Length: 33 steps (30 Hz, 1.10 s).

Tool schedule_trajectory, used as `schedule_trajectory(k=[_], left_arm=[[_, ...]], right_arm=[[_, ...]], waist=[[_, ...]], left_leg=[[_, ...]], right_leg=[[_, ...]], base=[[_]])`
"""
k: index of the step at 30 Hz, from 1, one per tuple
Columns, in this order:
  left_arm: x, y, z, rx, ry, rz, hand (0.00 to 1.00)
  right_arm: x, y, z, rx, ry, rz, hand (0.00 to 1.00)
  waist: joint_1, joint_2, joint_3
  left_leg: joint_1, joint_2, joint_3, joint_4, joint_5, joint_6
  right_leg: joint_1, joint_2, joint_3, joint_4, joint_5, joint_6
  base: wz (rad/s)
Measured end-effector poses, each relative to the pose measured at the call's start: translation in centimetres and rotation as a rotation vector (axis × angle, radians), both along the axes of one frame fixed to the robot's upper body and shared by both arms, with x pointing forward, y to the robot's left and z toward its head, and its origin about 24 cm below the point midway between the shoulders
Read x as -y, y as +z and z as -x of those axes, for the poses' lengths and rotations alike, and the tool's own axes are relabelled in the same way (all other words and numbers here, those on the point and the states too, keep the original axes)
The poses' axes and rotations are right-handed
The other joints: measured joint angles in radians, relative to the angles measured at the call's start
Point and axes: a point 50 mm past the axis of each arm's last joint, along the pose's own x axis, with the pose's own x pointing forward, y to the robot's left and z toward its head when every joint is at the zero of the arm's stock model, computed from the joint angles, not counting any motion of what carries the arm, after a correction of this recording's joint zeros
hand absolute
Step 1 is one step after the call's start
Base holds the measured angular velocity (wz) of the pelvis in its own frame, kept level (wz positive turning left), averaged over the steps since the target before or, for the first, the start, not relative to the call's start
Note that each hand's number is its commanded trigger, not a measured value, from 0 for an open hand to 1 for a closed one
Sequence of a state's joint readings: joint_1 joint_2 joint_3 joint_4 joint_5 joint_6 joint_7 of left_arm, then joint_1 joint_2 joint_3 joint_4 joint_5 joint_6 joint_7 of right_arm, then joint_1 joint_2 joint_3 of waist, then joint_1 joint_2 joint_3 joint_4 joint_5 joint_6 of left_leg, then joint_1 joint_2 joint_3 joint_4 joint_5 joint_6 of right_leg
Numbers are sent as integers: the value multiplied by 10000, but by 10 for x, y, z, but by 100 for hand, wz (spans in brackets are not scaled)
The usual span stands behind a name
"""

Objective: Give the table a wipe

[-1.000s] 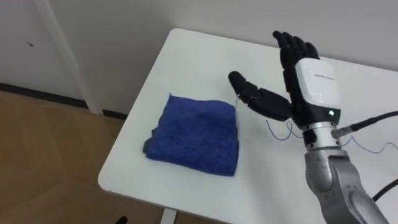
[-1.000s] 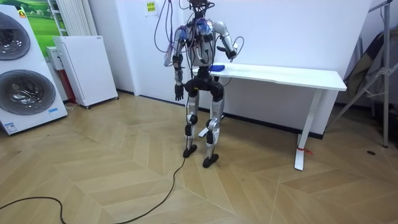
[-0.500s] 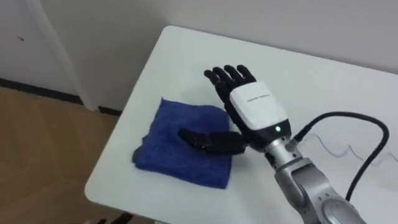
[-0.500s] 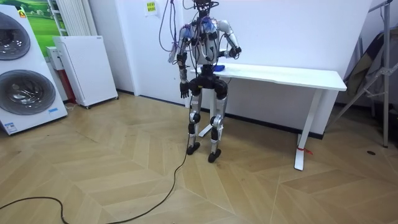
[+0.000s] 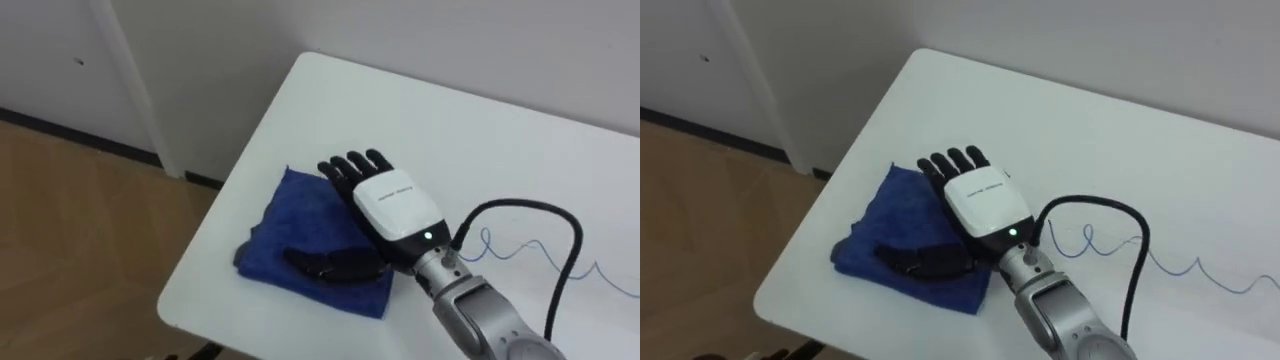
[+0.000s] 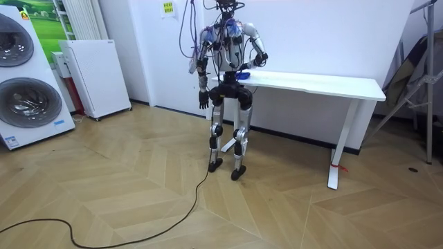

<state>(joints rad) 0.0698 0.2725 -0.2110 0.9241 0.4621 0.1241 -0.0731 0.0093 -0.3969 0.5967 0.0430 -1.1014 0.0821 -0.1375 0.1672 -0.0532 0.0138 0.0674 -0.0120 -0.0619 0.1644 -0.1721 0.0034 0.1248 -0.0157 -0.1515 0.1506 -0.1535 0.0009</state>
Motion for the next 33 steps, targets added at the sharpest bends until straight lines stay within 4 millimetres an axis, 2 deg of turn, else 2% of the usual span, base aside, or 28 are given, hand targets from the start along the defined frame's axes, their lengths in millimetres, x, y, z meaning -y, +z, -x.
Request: schedule_trajectory(k=[3, 9, 14, 15, 16, 17, 19, 21, 23, 27, 33], left_arm=[[1, 0, 0, -13, 18, 27, 0], [7, -2, 1, -66, 55, 143, 0], [6, -3, 2, -162, 131, 80, 0], [6, -3, 2, -165, 131, 78, 0], [6, -3, 2, -173, 131, 71, 0], [6, -3, 3, -189, 136, 62, 0], [5, -3, 4, -262, 162, 34, 0], [4, -5, 9, -433, 212, -9, 0], [3, -6, 11, -572, 265, -60, 0], [2, -8, 16, -797, 335, -113, 0], [2, -7, 14, -763, 253, -119, 0]], right_arm=[[3, -11, 7, -505, -130, 196, 0], [3, -12, 8, -572, -202, 249, 0], [5, -14, 9, -754, -370, 424, 0], [5, -15, 10, -778, -402, 442, 30], [6, -16, 11, -860, -456, 486, 82], [6, -17, 12, -938, -479, 512, 100], [6, -17, 13, -997, -485, 521, 100], [7, -17, 12, -920, -494, 489, 100], [8, -16, 11, -699, -574, 414, 100], [11, -15, 9, -260, -699, 301, 100], [16, -17, 4, -206, -979, -150, 100]], waist=[[3, 46, -1], [3, 85, -22], [5, 133, -61], [2, 137, -64], [0, 145, -68], [-5, 150, -78], [-8, 167, -88], [-20, 185, -178], [-39, 211, -218], [-52, 158, -205], [-47, 80, -126]], left_leg=[[-51, -27, 74, 6, -42, 69], [-156, -31, 99, 102, -163, 269], [-279, -39, 103, 291, -185, 287], [-299, -40, 103, 329, -187, 284], [-327, -42, 103, 366, -189, 281], [-370, -46, 103, 408, -189, 280], [-386, -50, 116, 424, -184, 275], [-376, -48, 166, 427, -184, 276], [-347, -51, 177, 426, -185, 276], [-223, -83, 178, 422, -194, 292], [-362, -195, 67, 692, -283, 422]], right_leg=[[-59, -27, 3, 1, -7, 11], [-61, -16, -20, 11, -31, 50], [-56, -23, -121, 15, -31, 50], [-56, -24, -142, 15, -31, 50], [-60, -25, -157, 15, -31, 50], [-75, -28, -170, 15, -31, 50], [-89, -33, -187, 18, -31, 50], [-90, -42, -206, 17, -31, 50], [-57, -71, -409, 18, -31, 50], [102, -116, -533, 20, -31, 50], [124, -209, -718, 15, -41, 66]], base=[[-1], [0], [0], [0], [0], [0], [-2], [-5], [2], [5], [3]])
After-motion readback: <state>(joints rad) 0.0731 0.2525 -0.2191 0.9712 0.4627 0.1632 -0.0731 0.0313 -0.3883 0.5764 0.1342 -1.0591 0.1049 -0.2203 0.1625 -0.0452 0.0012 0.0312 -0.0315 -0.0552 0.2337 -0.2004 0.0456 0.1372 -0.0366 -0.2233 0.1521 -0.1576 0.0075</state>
